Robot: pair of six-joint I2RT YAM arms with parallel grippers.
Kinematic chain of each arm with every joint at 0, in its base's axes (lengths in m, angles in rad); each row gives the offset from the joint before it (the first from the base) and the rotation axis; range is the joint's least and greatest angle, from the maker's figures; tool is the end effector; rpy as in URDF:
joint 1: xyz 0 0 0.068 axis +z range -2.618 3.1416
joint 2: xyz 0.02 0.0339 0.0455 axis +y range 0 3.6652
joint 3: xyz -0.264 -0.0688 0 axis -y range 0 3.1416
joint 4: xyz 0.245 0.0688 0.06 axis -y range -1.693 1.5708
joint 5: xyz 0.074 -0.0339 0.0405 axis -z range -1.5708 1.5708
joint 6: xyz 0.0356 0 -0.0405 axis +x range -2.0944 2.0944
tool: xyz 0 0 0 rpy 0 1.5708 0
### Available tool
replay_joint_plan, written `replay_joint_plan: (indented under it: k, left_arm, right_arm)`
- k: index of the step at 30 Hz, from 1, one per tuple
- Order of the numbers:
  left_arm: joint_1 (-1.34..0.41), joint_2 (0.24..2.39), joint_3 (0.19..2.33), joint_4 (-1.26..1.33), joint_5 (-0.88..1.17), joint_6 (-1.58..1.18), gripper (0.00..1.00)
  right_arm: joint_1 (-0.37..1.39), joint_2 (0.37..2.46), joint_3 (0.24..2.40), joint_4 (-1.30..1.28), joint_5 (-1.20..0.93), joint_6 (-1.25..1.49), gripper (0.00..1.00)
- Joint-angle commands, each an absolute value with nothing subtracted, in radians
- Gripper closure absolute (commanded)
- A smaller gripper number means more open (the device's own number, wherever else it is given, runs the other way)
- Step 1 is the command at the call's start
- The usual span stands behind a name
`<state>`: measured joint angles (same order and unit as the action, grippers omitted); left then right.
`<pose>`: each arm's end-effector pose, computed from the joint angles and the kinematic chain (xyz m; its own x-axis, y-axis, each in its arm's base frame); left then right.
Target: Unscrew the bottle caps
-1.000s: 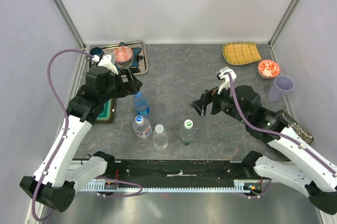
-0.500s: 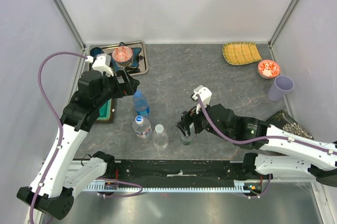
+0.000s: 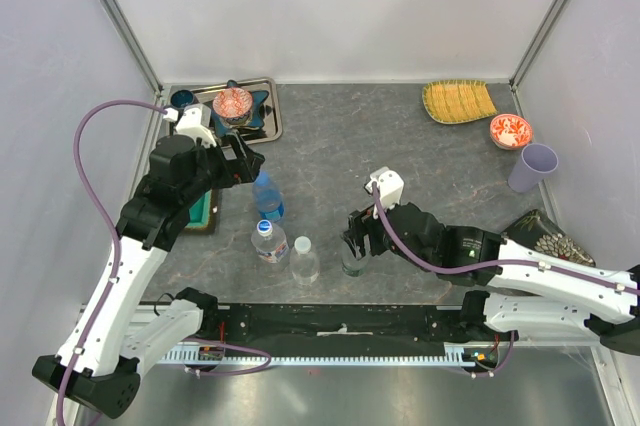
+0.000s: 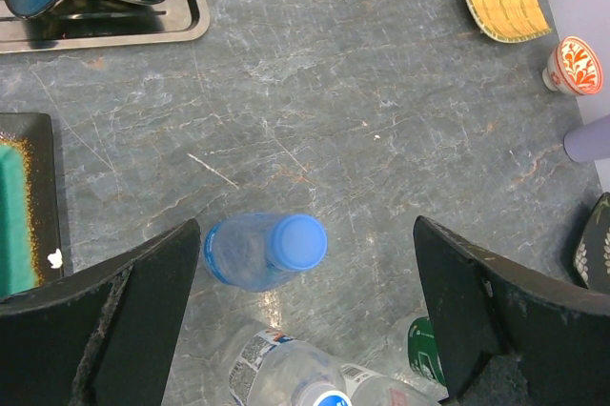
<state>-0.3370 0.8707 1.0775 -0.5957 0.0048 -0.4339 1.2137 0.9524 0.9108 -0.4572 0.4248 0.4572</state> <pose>0.1687 -0.0593 0.3829 -0.4655 -0.2824 -0.8388 0.1534 0.9077 -0.3907 0.0863 0.1895 0.3275 -0.4710 -0.1119 -0.8750 -0.5786 0.7879 0.2107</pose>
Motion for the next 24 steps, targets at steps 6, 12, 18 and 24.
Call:
replay_joint_plan:
  k: [6,12,18,24]
  left_arm:
    - [-0.334,0.854,1.066,-0.568,0.002,-0.394,0.0]
    - [-0.334,0.854,1.071,-0.569,0.003,-0.396,0.01]
    - [-0.334,0.865,1.109,-0.561,0.002,-0.399,0.01]
    - [-0.334,0.934,1.26,-0.525,-0.012,-0.4,0.01]
  right_arm:
    - [1.218,0.962,0.887,-0.439,0.422,0.486,0.3]
    - [1.218,0.966,0.885,-0.442,0.416,0.488,0.42]
    - [1.218,0.939,0.916,-0.452,0.463,0.489,0.51]
    - [1.216,0.933,1.104,-0.538,0.638,0.439,0.82]
